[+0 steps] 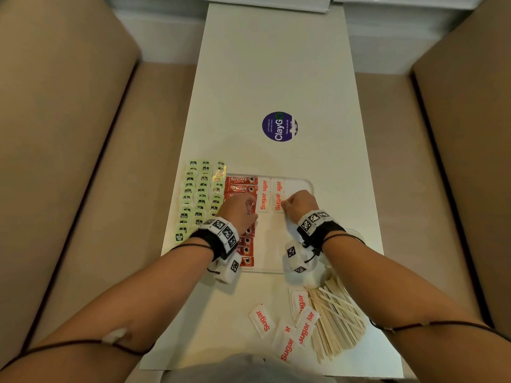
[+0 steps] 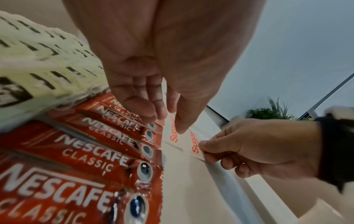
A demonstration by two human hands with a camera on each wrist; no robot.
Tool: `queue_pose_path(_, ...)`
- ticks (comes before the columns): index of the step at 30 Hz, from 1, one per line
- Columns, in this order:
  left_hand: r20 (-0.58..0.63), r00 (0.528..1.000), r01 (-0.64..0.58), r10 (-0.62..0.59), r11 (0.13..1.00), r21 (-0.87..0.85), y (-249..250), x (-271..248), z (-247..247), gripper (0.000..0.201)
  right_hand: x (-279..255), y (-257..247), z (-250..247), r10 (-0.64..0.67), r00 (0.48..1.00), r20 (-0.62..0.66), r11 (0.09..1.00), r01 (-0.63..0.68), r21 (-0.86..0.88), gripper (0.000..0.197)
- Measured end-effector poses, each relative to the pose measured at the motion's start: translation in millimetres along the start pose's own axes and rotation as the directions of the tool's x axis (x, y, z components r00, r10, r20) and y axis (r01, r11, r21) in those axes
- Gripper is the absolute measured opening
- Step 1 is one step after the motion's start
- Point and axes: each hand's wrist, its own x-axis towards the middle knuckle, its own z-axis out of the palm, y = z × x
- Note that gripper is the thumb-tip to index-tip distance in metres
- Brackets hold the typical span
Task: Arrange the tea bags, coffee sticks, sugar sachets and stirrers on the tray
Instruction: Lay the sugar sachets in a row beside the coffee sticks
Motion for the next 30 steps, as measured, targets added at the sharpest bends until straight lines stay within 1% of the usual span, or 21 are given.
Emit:
queue_pose_path(4,0.007,1.0,-0.014,0.014,0.995,0.094,9,17,0,0.042,3,1,0,-0.003,1.0,0.005,1.0,0.002,0.005,0.025)
queue_pose_path(7,-0.011,0.999,-0.036,0.038,0.994,0.108,10,27,2,0.053,4,2,-1,-0.013,1.0,0.005,1.0,0.013,0.005,0.025)
queue_pose_path(11,0.019,0.999,-0.047,0.044,0.99,0.133,11,37,8,0.06,5,4,-1,-0.024,1.0,-0.004,1.0,0.024,0.005,0.022)
queue_pose_path(19,0.035,0.998,-0.059,0.054,0.987,0.149,7,44,14,0.057,9,7,-1,-0.034,0.999,0.002,0.999,0.034,0.0,0.022)
queue_pose_path(30,0.015,0.998,-0.069,0.067,0.986,0.153,6,45,16,0.054,11,7,-1,-0.021,1.0,0.009,1.0,0.021,0.0,0.022)
